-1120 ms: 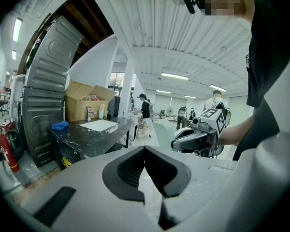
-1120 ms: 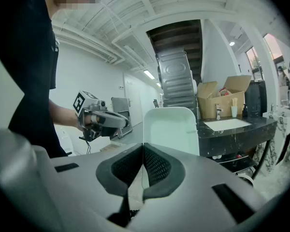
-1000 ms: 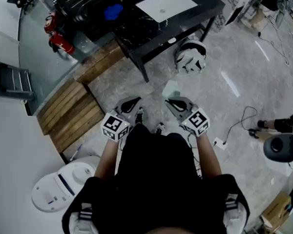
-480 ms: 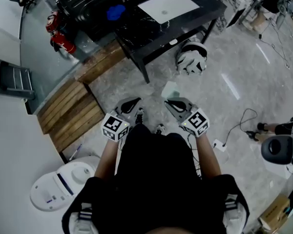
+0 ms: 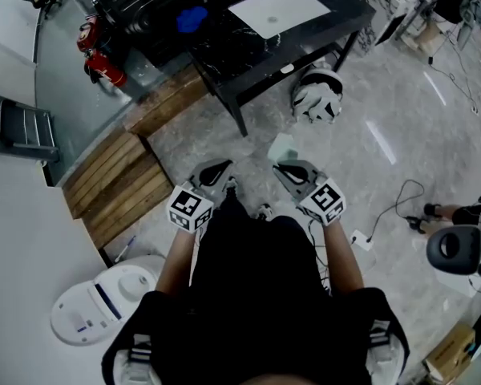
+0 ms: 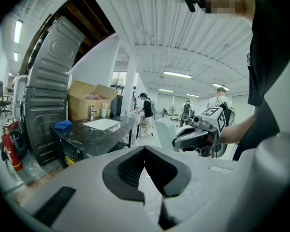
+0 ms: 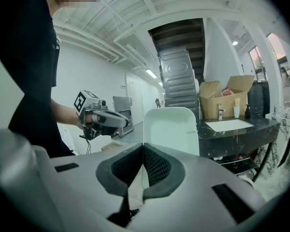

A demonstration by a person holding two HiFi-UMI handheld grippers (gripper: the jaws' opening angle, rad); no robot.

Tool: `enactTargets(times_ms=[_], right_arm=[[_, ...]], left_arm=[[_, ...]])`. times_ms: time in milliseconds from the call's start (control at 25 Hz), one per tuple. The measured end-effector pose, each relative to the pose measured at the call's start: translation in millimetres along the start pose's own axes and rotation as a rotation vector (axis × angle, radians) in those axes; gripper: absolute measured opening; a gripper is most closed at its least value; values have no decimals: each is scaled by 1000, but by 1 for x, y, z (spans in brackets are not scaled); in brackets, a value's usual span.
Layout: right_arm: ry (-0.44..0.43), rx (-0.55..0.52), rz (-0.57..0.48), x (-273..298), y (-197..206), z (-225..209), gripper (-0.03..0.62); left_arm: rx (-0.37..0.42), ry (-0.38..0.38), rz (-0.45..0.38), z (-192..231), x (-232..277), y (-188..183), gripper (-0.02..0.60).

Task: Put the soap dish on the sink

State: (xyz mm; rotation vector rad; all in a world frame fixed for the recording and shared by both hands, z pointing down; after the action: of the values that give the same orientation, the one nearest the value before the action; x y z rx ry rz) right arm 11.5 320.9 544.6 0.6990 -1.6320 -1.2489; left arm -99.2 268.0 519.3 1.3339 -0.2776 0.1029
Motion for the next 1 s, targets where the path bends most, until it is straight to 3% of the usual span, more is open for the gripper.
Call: enactTargets(times_ms=[360,1000], right_arm=[[12,12,18,22,-4,-15,-3],[48,9,60,93,-32,-54,-3]], left_arm=[[-19,18,16,25,8,1,0],[-32,77,13,113,31,-24,0]])
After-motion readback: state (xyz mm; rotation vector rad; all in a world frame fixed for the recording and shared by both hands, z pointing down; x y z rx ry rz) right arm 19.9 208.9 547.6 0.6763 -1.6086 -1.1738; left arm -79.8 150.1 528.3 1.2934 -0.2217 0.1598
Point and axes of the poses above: the fingertips, and each gripper's own axes: x forward along the fingers, z to its left, y out of its underside, the point moved 1 cm from there along -x, backward along the fingers, and after that the axes turned 14 degrees about y, right-handed, at the moved point
